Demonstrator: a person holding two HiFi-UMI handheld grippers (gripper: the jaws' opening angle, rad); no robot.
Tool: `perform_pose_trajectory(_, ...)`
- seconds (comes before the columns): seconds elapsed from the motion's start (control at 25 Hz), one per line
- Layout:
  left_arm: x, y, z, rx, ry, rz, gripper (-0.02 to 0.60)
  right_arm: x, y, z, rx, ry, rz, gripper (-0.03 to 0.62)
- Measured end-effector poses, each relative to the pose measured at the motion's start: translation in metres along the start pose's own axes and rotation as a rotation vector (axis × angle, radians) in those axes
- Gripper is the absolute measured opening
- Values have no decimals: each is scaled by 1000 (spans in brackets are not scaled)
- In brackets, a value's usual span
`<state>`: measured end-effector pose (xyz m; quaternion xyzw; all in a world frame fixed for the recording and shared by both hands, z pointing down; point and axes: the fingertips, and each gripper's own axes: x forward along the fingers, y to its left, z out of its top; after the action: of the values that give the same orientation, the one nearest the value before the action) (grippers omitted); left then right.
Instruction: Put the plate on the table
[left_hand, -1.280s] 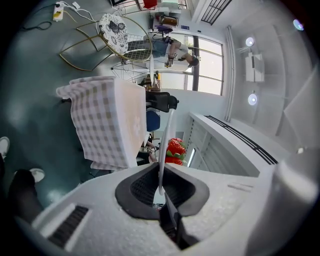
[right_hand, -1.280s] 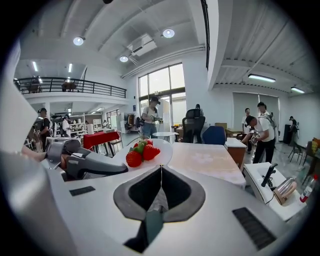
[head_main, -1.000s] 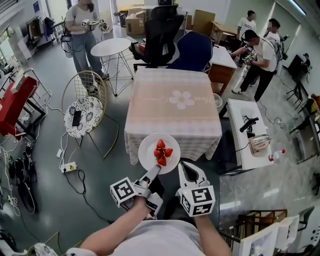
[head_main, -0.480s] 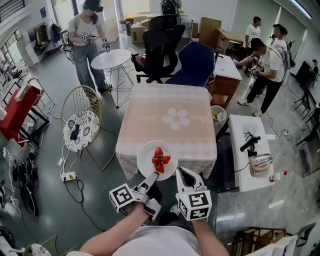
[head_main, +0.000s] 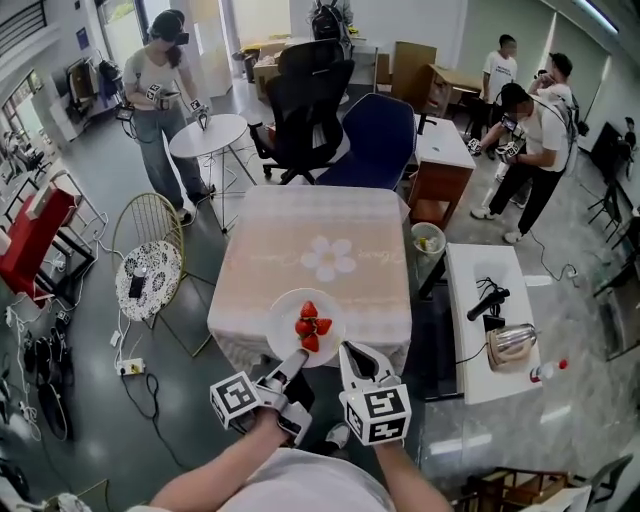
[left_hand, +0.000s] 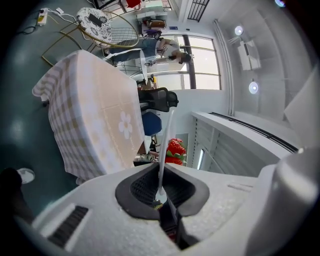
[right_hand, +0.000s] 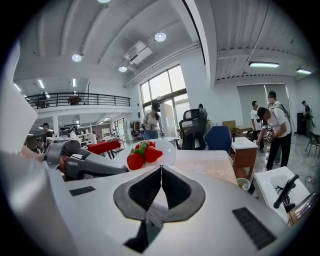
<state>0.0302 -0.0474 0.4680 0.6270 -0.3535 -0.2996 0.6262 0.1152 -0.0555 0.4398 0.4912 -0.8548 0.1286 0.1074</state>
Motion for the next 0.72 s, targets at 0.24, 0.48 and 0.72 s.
perform_pose_trajectory(0.24, 5, 6, 7, 19, -29, 24, 21, 10, -5, 1, 28, -11, 34, 5)
perform_pose_trajectory(0.48, 8, 10, 22, 21, -53, 31, 21, 30, -3, 2, 20, -2, 63, 5)
perform_pose_trajectory(0.72, 24, 23, 49, 0, -52, 40, 21, 61, -8, 0, 20, 29, 50, 5)
